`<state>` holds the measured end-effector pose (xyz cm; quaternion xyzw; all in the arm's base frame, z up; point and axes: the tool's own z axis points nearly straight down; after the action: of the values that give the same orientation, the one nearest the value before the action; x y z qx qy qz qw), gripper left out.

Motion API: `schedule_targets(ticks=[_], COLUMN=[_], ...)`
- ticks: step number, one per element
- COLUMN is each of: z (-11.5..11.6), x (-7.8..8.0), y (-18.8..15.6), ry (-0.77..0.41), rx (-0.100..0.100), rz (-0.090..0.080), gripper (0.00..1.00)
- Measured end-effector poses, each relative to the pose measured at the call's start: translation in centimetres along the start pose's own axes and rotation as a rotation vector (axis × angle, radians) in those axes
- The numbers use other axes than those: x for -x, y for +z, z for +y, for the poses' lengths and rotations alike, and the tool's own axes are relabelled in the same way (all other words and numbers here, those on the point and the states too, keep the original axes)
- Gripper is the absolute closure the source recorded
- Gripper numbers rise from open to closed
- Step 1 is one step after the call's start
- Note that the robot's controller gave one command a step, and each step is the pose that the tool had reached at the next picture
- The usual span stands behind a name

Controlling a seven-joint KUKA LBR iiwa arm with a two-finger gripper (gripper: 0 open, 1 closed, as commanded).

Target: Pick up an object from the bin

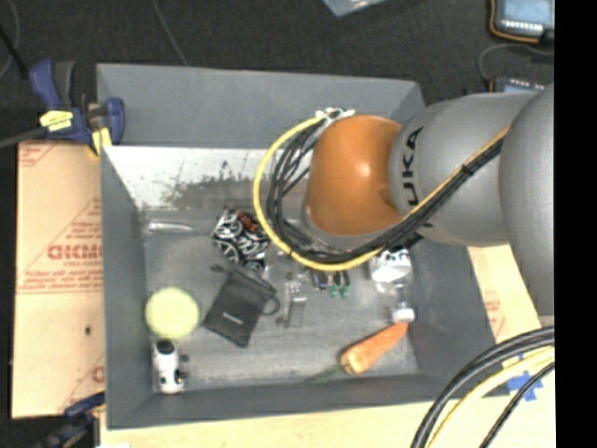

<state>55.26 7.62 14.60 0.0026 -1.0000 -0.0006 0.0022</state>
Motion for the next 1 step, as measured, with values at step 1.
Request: schedule_targets(ticks=[1], z=[-0.02], x=[0.08], y=[-0.42], ry=[0.001], rx=[0.001], rz=[-0.006], gripper=[0.0])
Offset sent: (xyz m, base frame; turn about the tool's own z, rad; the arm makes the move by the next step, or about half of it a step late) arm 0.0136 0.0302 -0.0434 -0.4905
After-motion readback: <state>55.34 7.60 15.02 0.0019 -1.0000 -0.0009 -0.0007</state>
